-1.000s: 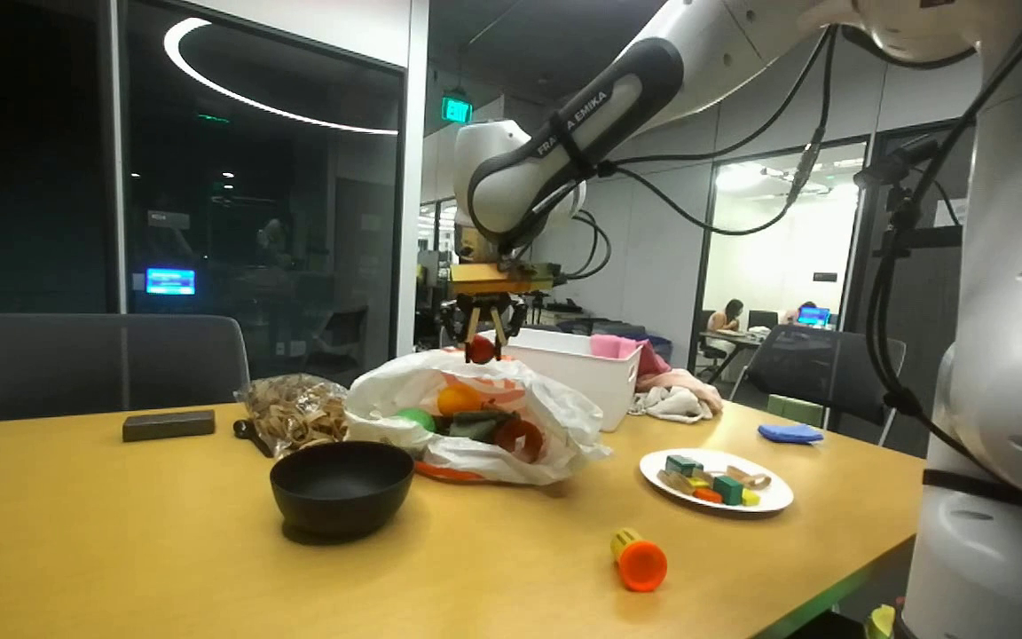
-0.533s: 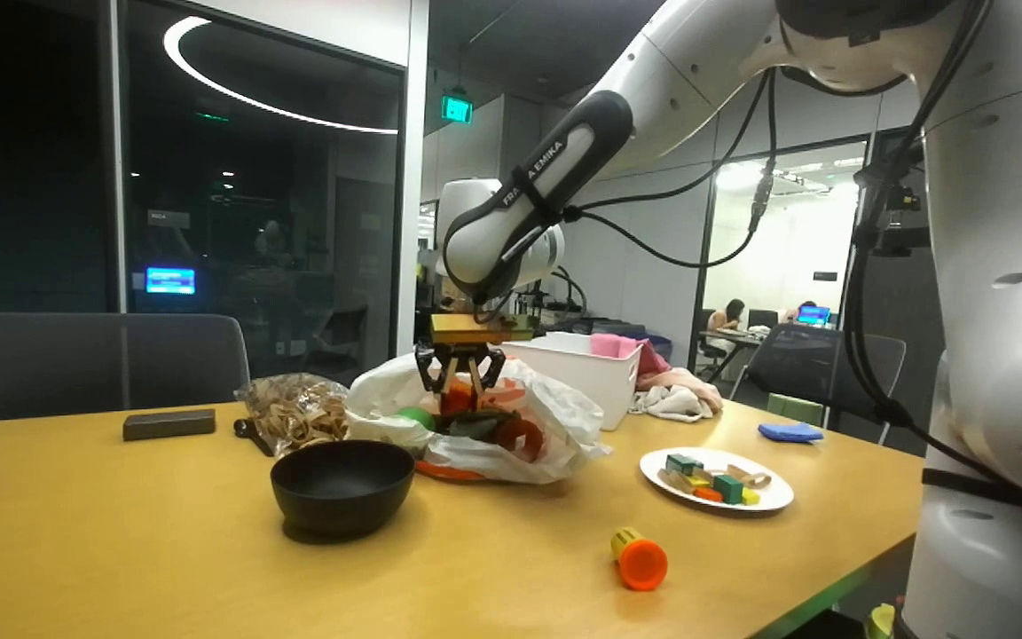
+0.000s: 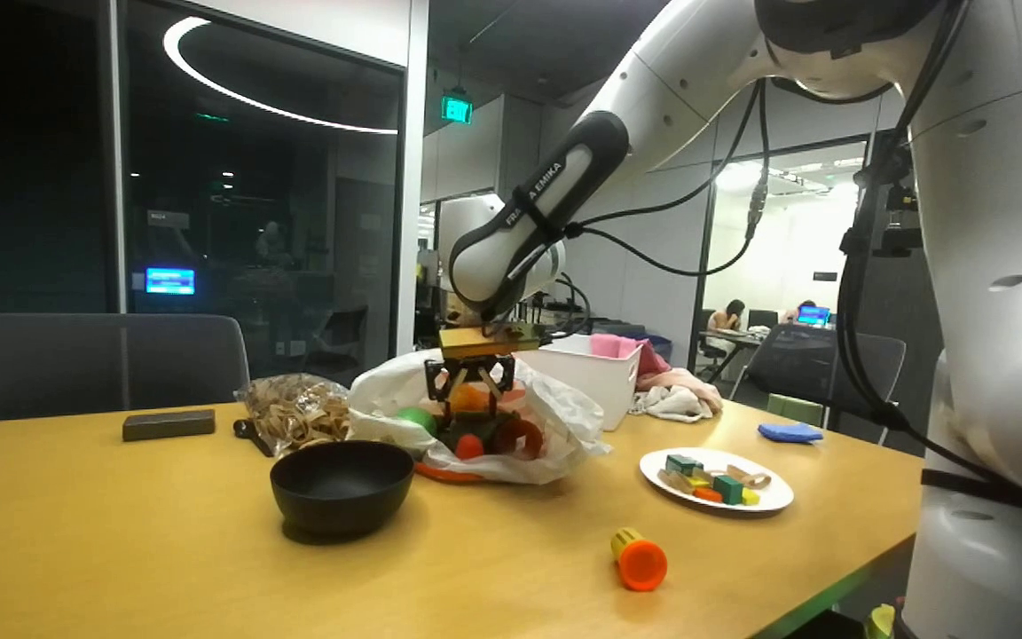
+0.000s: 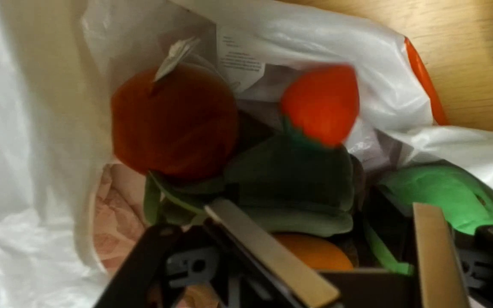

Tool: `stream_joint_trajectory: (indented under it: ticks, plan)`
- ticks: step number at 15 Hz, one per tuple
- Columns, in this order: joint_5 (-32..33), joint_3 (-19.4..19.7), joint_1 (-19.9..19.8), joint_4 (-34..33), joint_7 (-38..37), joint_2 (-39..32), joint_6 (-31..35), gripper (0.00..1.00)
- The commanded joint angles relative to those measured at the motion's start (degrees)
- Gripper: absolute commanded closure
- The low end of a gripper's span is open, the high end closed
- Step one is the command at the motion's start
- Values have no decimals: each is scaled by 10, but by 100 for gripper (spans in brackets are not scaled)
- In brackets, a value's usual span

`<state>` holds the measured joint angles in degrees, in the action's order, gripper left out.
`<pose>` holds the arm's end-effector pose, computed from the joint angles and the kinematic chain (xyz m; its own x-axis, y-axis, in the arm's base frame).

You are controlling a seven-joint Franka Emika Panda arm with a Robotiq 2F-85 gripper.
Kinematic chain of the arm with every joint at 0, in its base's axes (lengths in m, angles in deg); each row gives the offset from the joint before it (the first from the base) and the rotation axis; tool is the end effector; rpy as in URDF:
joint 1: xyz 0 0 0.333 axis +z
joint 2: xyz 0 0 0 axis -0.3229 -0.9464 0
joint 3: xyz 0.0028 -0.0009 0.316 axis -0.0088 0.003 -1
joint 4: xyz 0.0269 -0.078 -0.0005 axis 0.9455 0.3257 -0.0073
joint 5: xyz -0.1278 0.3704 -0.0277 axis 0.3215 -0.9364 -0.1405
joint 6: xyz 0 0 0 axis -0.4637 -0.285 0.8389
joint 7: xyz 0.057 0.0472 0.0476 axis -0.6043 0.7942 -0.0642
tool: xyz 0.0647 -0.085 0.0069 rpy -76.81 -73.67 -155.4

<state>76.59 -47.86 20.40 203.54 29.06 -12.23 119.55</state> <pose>0.5838 -0.0264 0.3203 0.8270 -0.5085 0.2399 -0.5445 -0.8306 0.1166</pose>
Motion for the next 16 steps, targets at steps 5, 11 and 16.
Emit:
stream_joint_trajectory:
  ticks: [5,11,16]
  plan:
    - [-99,-34,25,41,47,60,-19,0]
    - [-85,-76,59,65,-4,158,-144,0]
    - [-64,-126,64,59,-71,220,-254,0]
